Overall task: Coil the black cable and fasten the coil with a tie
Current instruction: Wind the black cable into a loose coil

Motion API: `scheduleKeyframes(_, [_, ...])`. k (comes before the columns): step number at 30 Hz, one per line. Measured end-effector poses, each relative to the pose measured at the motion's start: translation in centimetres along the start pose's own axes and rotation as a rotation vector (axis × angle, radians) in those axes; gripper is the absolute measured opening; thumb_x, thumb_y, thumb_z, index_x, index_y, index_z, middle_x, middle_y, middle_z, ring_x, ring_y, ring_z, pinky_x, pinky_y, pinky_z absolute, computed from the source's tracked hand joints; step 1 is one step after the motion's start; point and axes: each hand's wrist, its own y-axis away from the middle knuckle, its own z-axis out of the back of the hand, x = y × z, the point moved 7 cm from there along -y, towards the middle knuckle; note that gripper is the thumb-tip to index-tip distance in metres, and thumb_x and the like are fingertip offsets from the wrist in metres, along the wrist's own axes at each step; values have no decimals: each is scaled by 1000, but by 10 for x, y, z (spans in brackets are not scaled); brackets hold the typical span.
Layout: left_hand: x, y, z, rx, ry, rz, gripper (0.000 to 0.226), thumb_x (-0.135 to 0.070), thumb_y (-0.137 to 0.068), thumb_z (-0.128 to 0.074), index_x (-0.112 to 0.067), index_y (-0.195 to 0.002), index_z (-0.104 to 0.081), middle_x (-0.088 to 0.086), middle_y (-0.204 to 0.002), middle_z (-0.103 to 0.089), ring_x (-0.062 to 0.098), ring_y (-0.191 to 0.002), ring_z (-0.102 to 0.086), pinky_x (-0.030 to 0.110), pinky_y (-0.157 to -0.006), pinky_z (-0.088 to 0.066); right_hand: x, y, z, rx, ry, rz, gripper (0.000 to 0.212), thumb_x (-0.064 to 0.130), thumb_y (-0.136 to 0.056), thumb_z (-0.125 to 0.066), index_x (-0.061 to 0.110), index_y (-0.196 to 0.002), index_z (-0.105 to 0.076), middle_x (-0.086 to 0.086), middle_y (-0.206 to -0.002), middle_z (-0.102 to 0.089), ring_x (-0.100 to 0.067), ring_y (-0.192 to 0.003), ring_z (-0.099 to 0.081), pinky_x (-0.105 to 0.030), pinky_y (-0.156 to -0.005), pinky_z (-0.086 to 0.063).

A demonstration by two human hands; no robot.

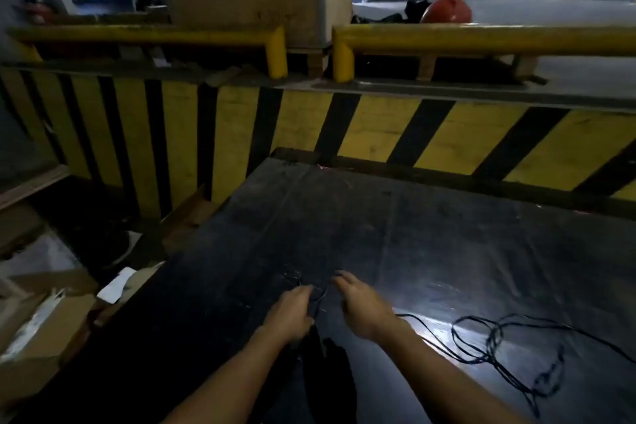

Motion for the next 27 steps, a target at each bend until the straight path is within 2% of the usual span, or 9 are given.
scheduleKeyframes(4, [-7,-22,-16,30,-163,37,43,-18,-88,-54,-13,-130,-46,11,-131,-51,31,-114,-52,45,-93,-46,-4,-36,-28,139,101,9,69,-1,-83,-55,14,-144,-27,-7,-159,-11,-34,-134,-36,-43,-108,-36])
scheduleKeyframes(7, [-8,-31,-26,32,-349,31,37,-14,-91,-47,-11,-128,-50,13,-133,-49,33,-118,-48,45,-96,-42,-14,-39,-47,188,100,-28,57,2,-87,-52,9,-140,-33,-14,-153,-28,-32,-132,-39,-37,-107,-35])
scheduleKeyframes(11, [-18,-30,-25,3,-373,-92,29,-21,-94,-42,-15,-117,-59,13,-123,-55,32,-114,-49,41,-97,-36,-29,-21,-42,127,78,-59,49,-2,-87,-48,5,-135,-40,-17,-140,-43,-30,-125,-45,-30,-103,-35])
scheduleKeyframes(13, [-31,-26,-13,11,-340,-161,27,-28,-95,-41,-12,-108,-59,13,-115,-59,32,-110,-51,40,-97,-33,-34,-8,-24,52,35,-61,42,2,-88,-48,2,-130,-46,-19,-134,-49,-29,-121,-49,-20,-96,-35])
scheduleKeyframes(15, [-51,-19,8,8,-298,-232,25,-32,-93,-44,-10,-96,-58,14,-103,-65,33,-99,-56,38,-85,-34,-41,6,4,-51,-37,-94,29,5,-88,-49,1,-116,-57,-20,-120,-58,-30,-110,-55,-13,-81,-39])
scheduleKeyframes(19, [-97,4,56,17,-193,-296,27,-37,-90,-51,-12,-83,-59,14,-86,-67,31,-81,-61,35,-65,-42,-44,41,83,-301,-15,-53,10,5,-82,-58,13,-82,-64,-6,-84,-64,-27,-81,-62,-24,-65,-38])
scheduleKeyframes(22, [-131,28,86,102,-13,-299,34,-41,-91,-52,-14,-73,-61,8,-72,-70,19,-71,-67,37,-70,-54,-37,76,151,-462,63,-7,10,8,-83,-61,15,-77,-61,3,-76,-56,-23,-71,-60,-28,-61,-40])
scheduleKeyframes(24, [-157,45,104,143,26,-336,39,-43,-92,-50,-10,-77,-63,1,-64,-70,11,-72,-69,32,-75,-52,-30,100,190,-529,110,-3,7,12,-85,-62,14,-78,-61,1,-77,-57,-22,-71,-59,-30,-59,-43])
scheduleKeyframes(27, [-197,78,125,253,95,-411,37,-38,-94,-49,-8,-75,-57,11,-66,-70,10,-71,-70,29,-74,-48,-16,132,233,-607,126,24,4,12,-86,-63,10,-85,-65,-4,-82,-63,-22,-75,-60,-33,-62,-47])
